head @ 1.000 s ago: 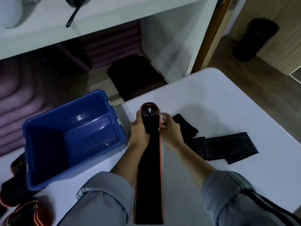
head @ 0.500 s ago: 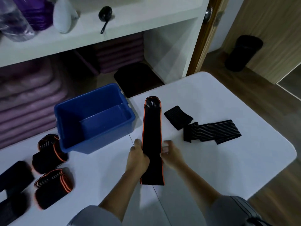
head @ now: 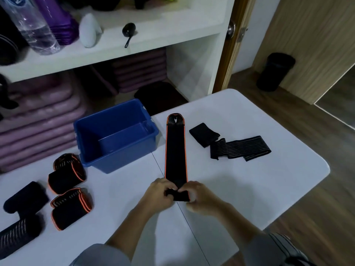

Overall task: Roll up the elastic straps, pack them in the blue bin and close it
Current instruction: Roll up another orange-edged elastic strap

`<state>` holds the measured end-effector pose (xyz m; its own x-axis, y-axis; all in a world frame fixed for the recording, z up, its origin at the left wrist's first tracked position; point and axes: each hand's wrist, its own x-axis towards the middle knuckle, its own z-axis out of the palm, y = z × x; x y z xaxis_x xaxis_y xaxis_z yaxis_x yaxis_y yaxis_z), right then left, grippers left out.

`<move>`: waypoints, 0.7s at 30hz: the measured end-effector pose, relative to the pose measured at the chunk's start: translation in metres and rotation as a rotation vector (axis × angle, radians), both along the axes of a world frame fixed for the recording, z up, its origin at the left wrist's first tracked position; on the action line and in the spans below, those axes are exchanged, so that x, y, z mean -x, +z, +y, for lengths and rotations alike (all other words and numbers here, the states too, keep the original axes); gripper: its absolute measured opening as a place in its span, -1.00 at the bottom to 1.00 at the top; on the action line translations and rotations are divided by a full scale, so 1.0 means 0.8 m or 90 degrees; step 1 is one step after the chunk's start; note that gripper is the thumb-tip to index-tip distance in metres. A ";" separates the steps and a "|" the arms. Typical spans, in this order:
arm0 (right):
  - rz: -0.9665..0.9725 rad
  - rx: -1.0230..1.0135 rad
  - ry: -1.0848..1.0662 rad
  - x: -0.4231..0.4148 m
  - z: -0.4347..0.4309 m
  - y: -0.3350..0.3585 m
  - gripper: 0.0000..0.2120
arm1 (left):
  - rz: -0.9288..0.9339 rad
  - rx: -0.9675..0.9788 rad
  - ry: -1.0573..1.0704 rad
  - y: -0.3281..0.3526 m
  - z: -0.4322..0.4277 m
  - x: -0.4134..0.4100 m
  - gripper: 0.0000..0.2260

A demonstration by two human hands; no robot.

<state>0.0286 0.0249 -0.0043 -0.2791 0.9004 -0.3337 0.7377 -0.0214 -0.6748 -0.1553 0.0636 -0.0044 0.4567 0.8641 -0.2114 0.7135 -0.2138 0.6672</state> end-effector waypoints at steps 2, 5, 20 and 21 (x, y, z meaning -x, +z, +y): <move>-0.037 -0.002 0.030 0.000 -0.001 -0.010 -0.43 | 0.032 -0.015 -0.040 -0.006 -0.003 0.007 -0.70; -0.059 -0.058 0.033 0.006 -0.001 -0.019 -0.47 | 0.036 -0.023 -0.064 -0.013 -0.008 0.014 -0.65; -0.014 -0.216 -0.132 0.017 0.022 -0.021 -0.75 | 0.004 -0.052 0.105 -0.014 0.023 -0.002 -0.87; -0.018 -0.232 -0.120 0.017 0.022 -0.024 -0.78 | 0.009 -0.072 0.094 -0.017 0.024 -0.002 -0.88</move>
